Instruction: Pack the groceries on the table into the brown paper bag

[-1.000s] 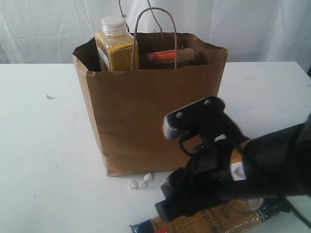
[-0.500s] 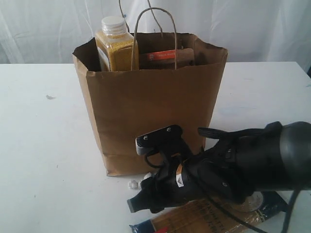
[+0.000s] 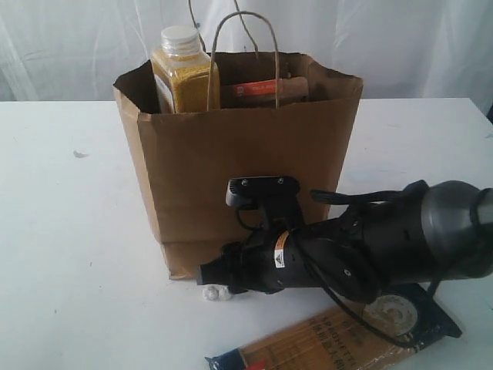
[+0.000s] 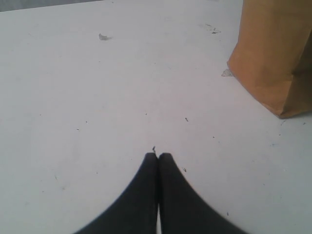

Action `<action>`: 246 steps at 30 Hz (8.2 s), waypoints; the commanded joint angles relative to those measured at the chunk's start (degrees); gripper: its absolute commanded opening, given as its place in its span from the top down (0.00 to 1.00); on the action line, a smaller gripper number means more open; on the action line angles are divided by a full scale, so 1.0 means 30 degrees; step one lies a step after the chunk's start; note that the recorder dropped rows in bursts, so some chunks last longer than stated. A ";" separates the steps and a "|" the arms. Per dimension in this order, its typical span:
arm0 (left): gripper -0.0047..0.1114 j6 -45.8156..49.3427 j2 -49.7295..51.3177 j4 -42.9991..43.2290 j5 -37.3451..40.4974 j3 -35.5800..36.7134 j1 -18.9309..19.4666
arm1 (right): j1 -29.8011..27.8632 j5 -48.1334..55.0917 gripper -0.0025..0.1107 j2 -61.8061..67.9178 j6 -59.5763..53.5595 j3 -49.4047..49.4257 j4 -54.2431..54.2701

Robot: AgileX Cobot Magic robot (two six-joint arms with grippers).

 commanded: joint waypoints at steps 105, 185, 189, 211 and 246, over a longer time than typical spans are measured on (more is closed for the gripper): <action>0.96 0.0062 -0.0068 -0.0014 0.0007 0.0126 0.0029 | -0.4395 0.9908 0.83 -0.7367 -0.4905 -0.7804 -0.3690; 0.96 0.0062 -0.0068 -0.0014 0.0007 0.0126 0.0029 | 0.1104 1.1100 0.55 0.0689 -1.3601 -0.3844 0.6729; 0.96 0.0062 -0.0068 -0.0014 0.0007 0.0126 0.0029 | 0.0916 1.1098 0.55 0.1258 -1.2416 -0.4100 0.6808; 0.96 0.0062 -0.0068 -0.0014 0.0007 0.0126 0.0029 | 0.0958 1.1338 0.98 -0.1232 -1.3026 -0.4023 0.6751; 0.96 0.0062 -0.0068 -0.0014 0.0007 0.0126 0.0029 | -0.5562 1.2863 0.98 -0.9795 -1.0472 -0.8279 0.2476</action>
